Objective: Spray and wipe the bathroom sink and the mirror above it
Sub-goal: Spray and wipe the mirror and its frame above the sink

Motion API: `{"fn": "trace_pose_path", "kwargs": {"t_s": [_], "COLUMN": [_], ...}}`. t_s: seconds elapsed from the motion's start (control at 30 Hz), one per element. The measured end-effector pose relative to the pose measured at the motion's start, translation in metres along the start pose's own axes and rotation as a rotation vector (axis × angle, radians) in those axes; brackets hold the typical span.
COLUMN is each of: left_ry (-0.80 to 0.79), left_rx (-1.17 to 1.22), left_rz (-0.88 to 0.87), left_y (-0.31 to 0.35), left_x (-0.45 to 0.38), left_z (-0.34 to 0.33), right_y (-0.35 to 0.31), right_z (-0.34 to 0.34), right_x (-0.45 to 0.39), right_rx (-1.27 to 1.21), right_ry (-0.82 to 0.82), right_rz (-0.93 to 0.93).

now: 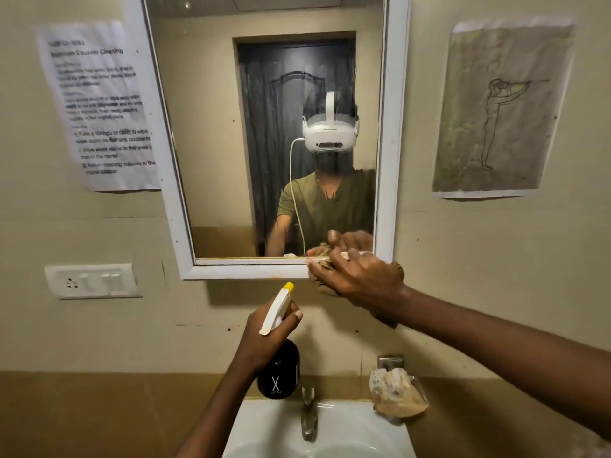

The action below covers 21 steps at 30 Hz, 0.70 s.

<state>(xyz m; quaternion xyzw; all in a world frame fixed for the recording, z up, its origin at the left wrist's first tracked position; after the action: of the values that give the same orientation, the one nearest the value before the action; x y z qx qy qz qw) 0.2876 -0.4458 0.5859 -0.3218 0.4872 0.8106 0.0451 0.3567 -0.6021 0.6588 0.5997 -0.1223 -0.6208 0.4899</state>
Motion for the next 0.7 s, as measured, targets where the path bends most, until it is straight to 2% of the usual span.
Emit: {"fn": "trace_pose_path", "kwargs": {"t_s": [0.17,0.3,0.37,0.47,0.6,0.7], "left_ry": [0.020,0.113,0.110,0.071,0.133,0.050], "left_rx": [-0.017,-0.053,-0.035,-0.060,-0.028,-0.014], "left_rz": [0.063,0.157,0.173,0.137,0.178,0.127], "left_y": [-0.007,-0.010,-0.008,-0.006,-0.009,-0.013], "left_x": [0.001,0.003,0.002,-0.002,0.001,0.007], "left_z": [0.011,0.015,0.013,0.010,0.016,0.019], "right_y": [-0.028,0.000,0.014,0.018,0.001,-0.018], "right_z": [-0.012,0.000,0.004,0.005,-0.001,-0.017], "right_x": [-0.036,0.001,0.020,0.023,-0.007,-0.034], "right_rx": [-0.028,0.006,0.032,0.029,0.006,-0.044], "right_ry": [0.066,0.048,0.013,0.004,0.067,0.030], "right_rz": [0.081,0.138,0.152,0.135,0.093,0.038]}}
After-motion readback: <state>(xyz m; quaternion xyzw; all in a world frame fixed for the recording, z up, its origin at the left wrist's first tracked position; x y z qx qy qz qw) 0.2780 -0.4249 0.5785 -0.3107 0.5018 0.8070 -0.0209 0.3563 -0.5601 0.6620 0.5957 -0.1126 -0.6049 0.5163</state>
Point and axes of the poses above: each hand's wrist, its own x-axis away from the middle knuckle, its own z-axis out of the back of the hand, y = z × x, the point moved 5 cm from there along -x, towards the middle knuckle, and after that the axes turned 4 degrees about y, right-handed, at the moved point
